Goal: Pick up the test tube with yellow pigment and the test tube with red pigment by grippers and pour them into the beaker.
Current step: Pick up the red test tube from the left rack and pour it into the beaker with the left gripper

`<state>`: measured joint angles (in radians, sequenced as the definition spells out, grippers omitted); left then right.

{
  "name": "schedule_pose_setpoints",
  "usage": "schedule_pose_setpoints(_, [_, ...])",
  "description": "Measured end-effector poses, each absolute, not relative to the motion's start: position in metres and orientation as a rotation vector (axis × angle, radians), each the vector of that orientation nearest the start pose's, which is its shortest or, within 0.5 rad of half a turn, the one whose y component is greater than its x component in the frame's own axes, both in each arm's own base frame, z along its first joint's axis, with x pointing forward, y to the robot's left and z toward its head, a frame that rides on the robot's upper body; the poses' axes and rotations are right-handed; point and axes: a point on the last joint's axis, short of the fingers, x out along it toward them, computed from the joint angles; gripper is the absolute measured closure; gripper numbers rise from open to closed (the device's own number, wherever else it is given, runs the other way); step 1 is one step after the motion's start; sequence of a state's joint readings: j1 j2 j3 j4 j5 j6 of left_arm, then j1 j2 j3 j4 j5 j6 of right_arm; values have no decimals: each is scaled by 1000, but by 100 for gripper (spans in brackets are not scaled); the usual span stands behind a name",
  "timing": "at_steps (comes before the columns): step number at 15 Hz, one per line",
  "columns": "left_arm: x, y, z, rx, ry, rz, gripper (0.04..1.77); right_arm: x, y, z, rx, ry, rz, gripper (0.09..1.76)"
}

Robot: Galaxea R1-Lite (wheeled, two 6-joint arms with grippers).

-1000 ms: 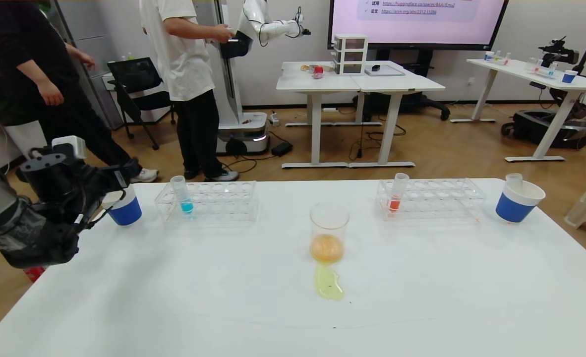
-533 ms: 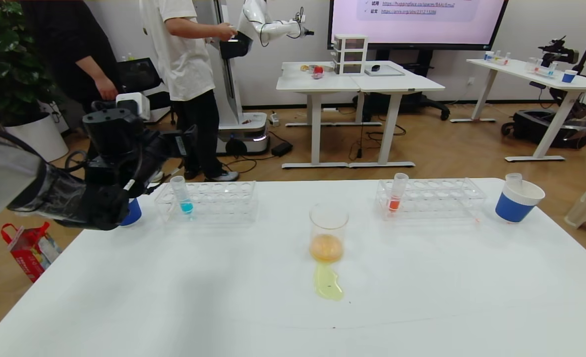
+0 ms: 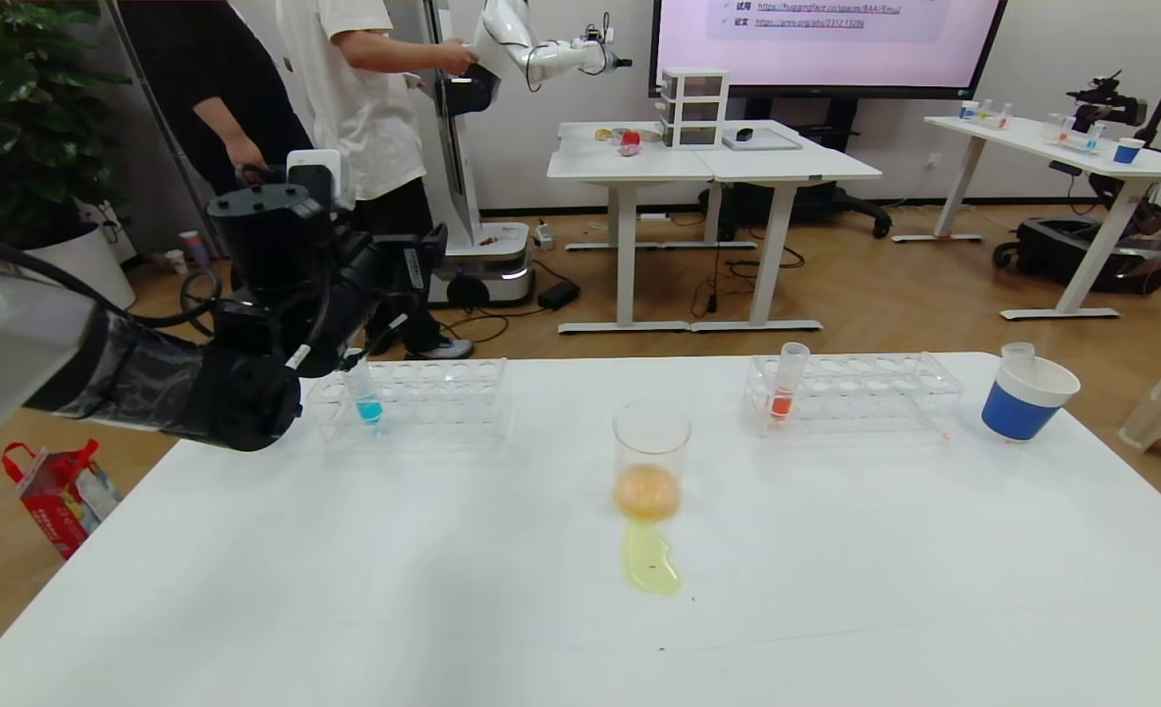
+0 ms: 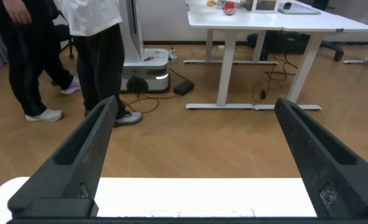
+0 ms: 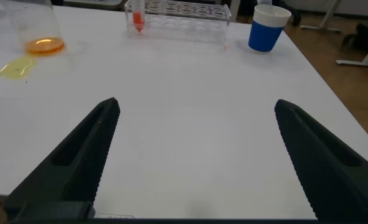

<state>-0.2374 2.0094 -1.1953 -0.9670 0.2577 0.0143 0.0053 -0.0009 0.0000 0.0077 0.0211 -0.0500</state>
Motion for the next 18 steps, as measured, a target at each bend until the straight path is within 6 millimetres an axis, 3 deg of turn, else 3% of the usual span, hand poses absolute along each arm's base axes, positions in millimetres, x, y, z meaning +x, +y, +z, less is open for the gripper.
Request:
schedule_pose_setpoints(4, [348,-81,245,25,-201,24,6,-23,0,75,-50,6,26,11])
schedule_pose_setpoints(8, [275,-61,268,61,-244,34,6,-23,0,75,-50,6,26,11])
schedule_pose_setpoints(13, [187,-15,274,145,-248,169,6,-23,0,75,-50,6,26,11])
schedule_pose_setpoints(18, [92,1,279,169,-184,224,6,-23,0,75,-50,6,27,11])
